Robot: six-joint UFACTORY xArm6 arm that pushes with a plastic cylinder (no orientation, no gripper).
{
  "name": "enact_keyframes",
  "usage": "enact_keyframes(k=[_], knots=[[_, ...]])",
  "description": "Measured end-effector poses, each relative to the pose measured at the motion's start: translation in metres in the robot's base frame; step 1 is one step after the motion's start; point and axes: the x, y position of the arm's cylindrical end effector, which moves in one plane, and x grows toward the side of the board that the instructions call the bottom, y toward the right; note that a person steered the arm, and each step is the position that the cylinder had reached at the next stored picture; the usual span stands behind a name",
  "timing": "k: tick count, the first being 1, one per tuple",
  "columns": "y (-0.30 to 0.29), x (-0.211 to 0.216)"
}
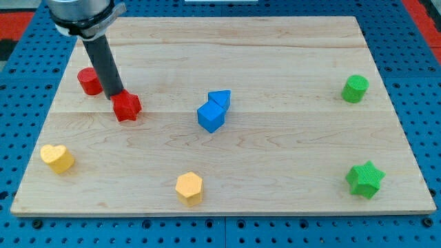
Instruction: Move red star towards the blue triangle
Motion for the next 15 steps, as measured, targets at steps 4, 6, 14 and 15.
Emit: enact_keyframes(k=[4, 6, 14, 15], knots=[[-0.01, 0.041], [0.012, 0.029], [0.088, 0.024], [0.105, 0.024]])
